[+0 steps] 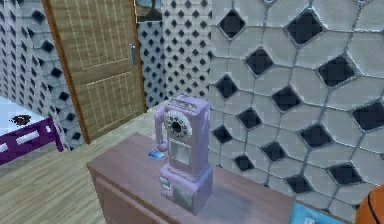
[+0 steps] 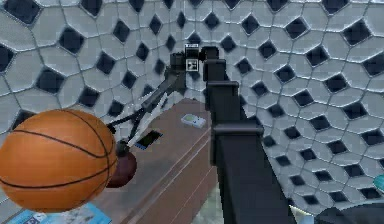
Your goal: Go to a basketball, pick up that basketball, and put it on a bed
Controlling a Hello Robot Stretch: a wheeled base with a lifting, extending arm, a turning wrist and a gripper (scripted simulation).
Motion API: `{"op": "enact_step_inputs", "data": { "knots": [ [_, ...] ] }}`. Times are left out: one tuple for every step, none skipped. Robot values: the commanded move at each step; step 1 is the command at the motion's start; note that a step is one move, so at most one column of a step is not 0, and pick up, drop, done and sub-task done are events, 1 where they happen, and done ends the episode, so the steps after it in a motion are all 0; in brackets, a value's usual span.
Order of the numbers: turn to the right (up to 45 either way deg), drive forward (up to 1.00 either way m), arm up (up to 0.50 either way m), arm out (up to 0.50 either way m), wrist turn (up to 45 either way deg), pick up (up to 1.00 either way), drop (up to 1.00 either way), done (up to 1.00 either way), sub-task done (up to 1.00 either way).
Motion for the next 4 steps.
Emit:
{"op": "enact_step_inputs", "data": {
  "knots": [
    [0.0, 0.00, 0.00, -0.42, 0.0, 0.00, 0.00, 0.00, 0.00],
    [-45.0, 0.00, 0.00, 0.00, 0.0, 0.00, 0.00, 0.00, 0.00],
    [-21.0, 0.00, 0.00, 0.00, 0.0, 0.00, 0.00, 0.00, 0.00],
    [0.0, 1.00, 0.00, 0.00, 0.0, 0.00, 0.00, 0.00, 0.00]
  ]
}}
